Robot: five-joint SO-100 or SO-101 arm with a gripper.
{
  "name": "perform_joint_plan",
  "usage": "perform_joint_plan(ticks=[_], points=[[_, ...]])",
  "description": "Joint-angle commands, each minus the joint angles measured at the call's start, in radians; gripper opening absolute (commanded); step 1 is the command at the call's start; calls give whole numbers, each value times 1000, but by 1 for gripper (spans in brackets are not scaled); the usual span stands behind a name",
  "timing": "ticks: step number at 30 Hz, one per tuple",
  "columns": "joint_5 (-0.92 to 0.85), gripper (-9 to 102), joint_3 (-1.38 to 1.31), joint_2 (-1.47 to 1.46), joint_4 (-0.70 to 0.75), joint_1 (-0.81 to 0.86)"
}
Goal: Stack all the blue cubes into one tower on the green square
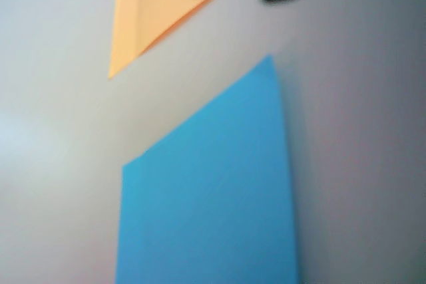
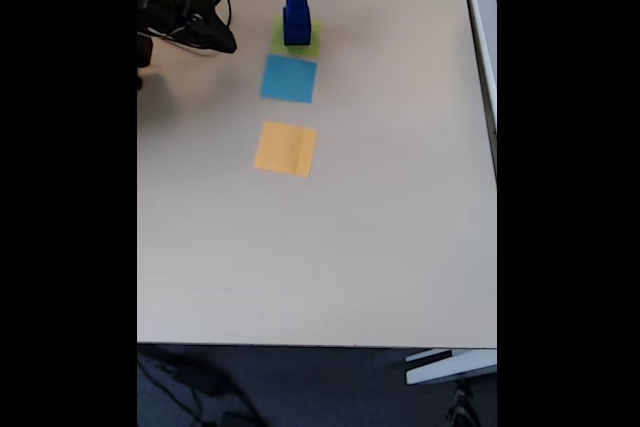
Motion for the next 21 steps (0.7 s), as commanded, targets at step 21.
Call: perform_joint_plan(ticks=[21], points=[[-103, 0, 77, 25, 20, -110]])
